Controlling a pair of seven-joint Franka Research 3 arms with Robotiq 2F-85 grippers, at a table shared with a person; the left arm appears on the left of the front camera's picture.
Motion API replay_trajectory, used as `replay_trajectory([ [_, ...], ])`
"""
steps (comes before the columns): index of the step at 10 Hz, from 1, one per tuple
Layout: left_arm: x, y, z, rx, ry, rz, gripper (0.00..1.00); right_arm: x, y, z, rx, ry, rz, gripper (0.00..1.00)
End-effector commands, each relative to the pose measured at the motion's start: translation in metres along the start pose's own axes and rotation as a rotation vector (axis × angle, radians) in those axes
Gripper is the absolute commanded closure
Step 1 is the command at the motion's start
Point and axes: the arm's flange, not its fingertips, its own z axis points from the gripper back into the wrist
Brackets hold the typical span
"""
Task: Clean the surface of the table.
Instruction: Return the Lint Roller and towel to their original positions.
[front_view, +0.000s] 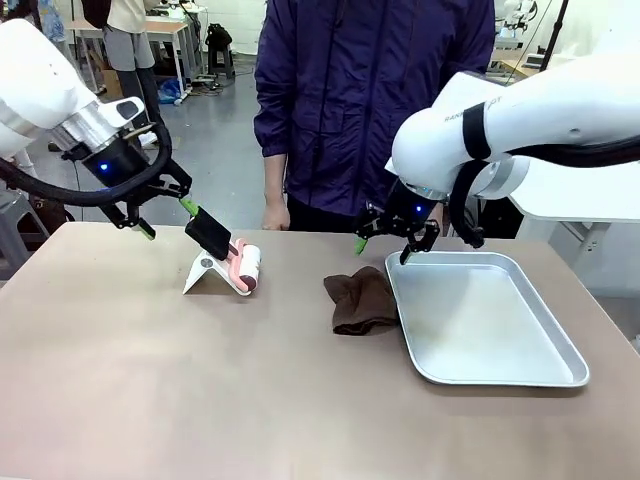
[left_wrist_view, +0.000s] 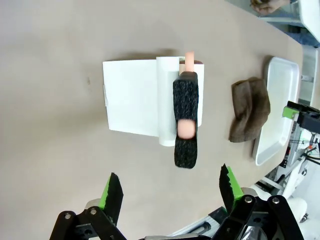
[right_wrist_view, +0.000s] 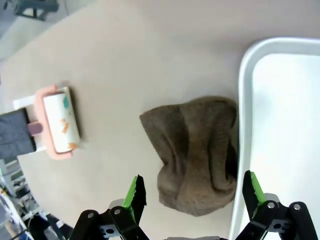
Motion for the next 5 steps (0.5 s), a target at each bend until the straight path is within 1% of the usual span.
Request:
replay_trajectory([
  [1,-0.032,0.03,0.009,-0.088,-0.023,-0.081,0.0,-0.014,-0.009,0.014,0.092,0.021,-0.065,0.0],
  [3,-0.066,0.065,0.023,-0.21,-0.027,-0.149,0.0,-0.03,-0.052,0.027,0.304,0.111,-0.125,0.0],
  [4,-0.078,0.084,0.028,-0.278,-0.032,-0.154,0.0,-0.041,-0.077,0.035,0.407,0.129,-0.15,0.0],
  [5,-0.088,0.102,0.034,-0.345,-0.054,-0.132,0.0,-0.058,-0.112,0.052,0.536,0.151,-0.157,0.0],
])
